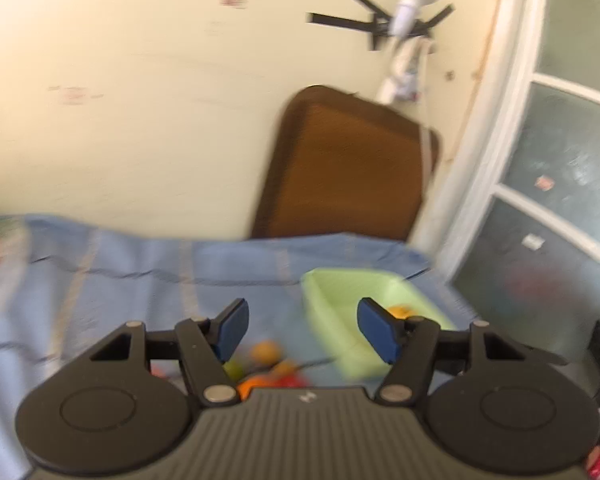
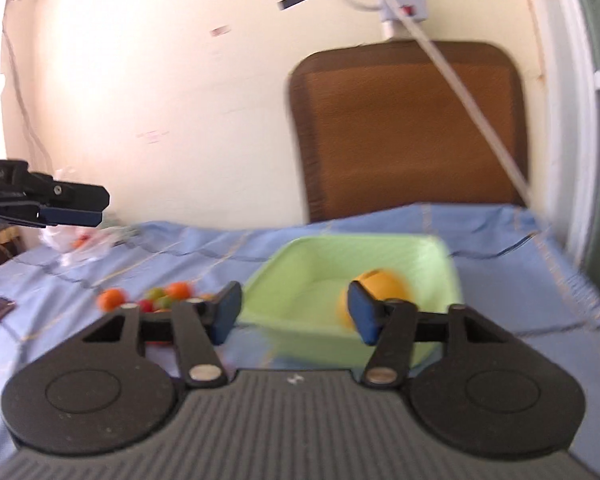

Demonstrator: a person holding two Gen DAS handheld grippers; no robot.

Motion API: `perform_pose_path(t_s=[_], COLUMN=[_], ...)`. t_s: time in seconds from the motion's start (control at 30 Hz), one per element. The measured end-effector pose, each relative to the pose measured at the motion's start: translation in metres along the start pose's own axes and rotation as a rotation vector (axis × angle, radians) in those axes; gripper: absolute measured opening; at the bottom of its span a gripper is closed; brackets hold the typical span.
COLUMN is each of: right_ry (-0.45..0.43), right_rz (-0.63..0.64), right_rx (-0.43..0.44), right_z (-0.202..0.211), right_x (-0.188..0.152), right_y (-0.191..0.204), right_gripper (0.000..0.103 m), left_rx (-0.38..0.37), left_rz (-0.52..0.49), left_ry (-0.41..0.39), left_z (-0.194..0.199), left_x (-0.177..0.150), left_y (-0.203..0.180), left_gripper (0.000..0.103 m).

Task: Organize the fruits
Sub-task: 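Grasp an orange with the left gripper, then carry the orange with the left gripper into the basket and release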

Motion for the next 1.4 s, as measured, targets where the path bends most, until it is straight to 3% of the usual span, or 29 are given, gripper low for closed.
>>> perform_pose_path(t_s=[0.23,0.53,0.57,0.63,0.67,0.73,0.77,0.9,1.03,1.17,1.27,1.4], right_ry=[0.115,0.201,0.208,0.226,0.234,0.239,0.239,0.197,0.073,-0.060,-0.072,-0.056], right_rz=[0.008,0.083,0.086,0.090,0.090,0.106,0.118,0.156,0.147,0.105,0.072,0.066], right_rx=[0.012,-0.044,-0.043,-0.039,-0.035,-0.025,-0.025,-0.012,-0.019,-0.075,-0.111,-0.136], right_z=[-0.025,-0.046,-0.049,-0.054,-0.057,-0.058,-0.058,-0.046,-0.028,-0.014,-0.019,-0.032], right_x=[-0.043,-0.056,-0.056,-0.058,-0.059,-0.061,-0.062,-0.062,-0.048,-0.022,-0.010,-0.006], right_y=[0.040,0.041,0.041,0.041,0.041,0.043,0.044,0.048,0.041,0.018,-0.001,-0.018], right_gripper=[0.049,0.050,0.050,0.049,0.049,0.032,0.032,0.032,0.032,0.032,0.032,0.032], left_rx=[0.005,0.075,0.081,0.096,0.105,0.107,0.105,-0.005,-0.063,-0.122,-0.159,-0.167], left_rz=[-0.012,-0.086,-0.090,-0.100,-0.107,-0.108,-0.104,-0.068,-0.100,-0.119,-0.128,-0.126], left_ry=[0.145,0.253,0.248,0.244,0.242,0.242,0.244,0.222,0.146,0.108,0.106,0.159], left_z=[-0.007,-0.042,-0.043,-0.044,-0.045,-0.044,-0.043,-0.035,-0.035,-0.060,-0.090,-0.131], left_x=[-0.054,-0.097,-0.099,-0.099,-0.099,-0.099,-0.100,-0.089,-0.054,-0.012,0.007,0.008], left_y=[0.004,-0.008,-0.008,-0.008,-0.008,-0.010,-0.011,-0.026,-0.047,-0.067,-0.081,-0.087], left_gripper=[0.061,0.061,0.060,0.047,0.043,0.041,0.041,0.041,0.041,0.041,0.041,0.041])
Point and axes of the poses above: each gripper's, at about its wrist camera, not at the fingertips, and z roughly against the way its jaws point, y to its left, x to its top, the point moved 7 cm from there along -z, roughly the way its jaws point, and after that the axes turned 11 degrees about -z, right-handed, at the moved point
